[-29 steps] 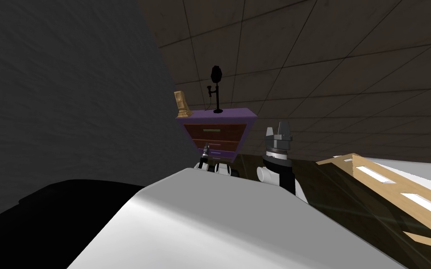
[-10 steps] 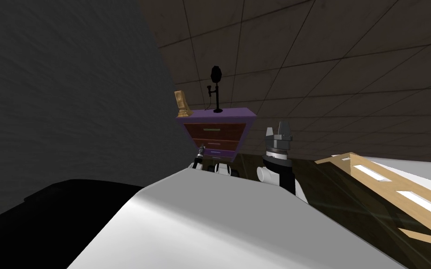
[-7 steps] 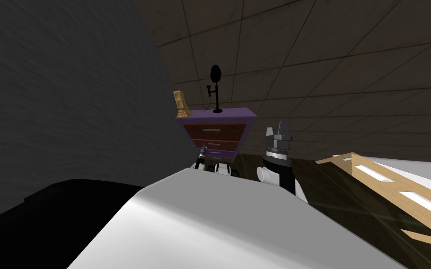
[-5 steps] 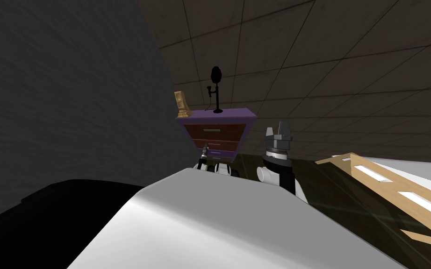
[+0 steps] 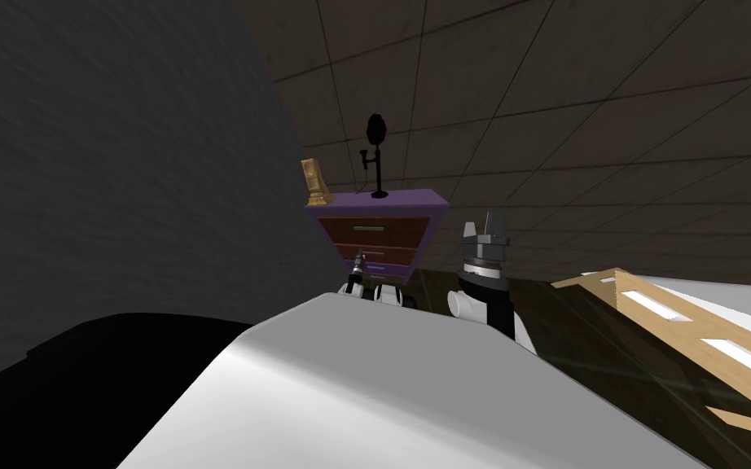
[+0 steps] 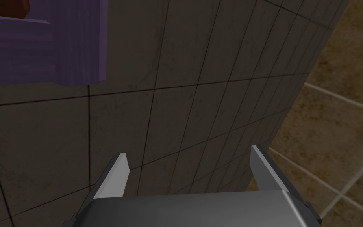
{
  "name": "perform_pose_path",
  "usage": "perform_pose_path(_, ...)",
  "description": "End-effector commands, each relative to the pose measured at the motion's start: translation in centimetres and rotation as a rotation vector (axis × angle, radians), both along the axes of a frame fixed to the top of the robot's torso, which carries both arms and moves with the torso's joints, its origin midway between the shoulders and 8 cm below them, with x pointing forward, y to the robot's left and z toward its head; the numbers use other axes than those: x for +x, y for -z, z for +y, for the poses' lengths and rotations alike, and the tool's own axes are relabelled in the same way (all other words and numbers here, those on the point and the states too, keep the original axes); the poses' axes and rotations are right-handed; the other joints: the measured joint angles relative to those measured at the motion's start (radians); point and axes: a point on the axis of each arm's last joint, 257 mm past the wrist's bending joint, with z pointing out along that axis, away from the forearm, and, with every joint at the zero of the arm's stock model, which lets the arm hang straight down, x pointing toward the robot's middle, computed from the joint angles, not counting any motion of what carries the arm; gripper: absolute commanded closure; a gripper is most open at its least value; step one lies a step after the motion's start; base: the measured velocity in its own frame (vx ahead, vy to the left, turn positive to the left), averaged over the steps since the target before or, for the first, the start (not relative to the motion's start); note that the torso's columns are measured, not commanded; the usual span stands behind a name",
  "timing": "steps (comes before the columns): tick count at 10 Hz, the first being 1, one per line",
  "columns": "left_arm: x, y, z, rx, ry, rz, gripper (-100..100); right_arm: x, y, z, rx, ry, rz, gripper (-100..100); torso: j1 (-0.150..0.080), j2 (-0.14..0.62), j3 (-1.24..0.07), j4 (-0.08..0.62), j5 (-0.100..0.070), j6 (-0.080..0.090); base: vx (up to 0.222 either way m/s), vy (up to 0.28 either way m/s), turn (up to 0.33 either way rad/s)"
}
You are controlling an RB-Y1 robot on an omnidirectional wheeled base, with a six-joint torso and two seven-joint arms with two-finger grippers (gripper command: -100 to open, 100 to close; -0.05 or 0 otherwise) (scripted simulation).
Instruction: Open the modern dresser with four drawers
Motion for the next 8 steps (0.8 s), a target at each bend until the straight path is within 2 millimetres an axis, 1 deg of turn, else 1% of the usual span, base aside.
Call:
perform_pose_path(1,-0.6,0.4,0.1,0.000,-0.001,0.003,100,0.0,0.0,0.0,0.000,0.000,0.000,0,0.000,0.005,0.003,0.001,0.000,0.000,-0.029,0.003,0.004)
perform_pose_path(2,-0.1,-0.2,-0.1,0.000,0.004,-0.009,100,0.0,0.0,0.0,0.000,0.000,0.000,0,0.002,-0.001,0.001,-0.003,0.002,0.001,-0.100,-0.008,0.038)
perform_pose_path(6,0.7,-0.3,-0.6,0.000,0.014,0.003,100,0.0,0.0,0.0,0.000,0.000,0.000,0,0.000,0.001,0.001,0.000,0.000,0.001,-0.179,-0.002,0.027)
perform_pose_path(8,0.5,-0.2,-0.8,-0.001,0.017,0.005,100,0.0,0.0,0.0,0.000,0.000,0.000,0,0.000,-0.004,-0.002,0.001,-0.001,-0.001,-0.111,0.006,0.007)
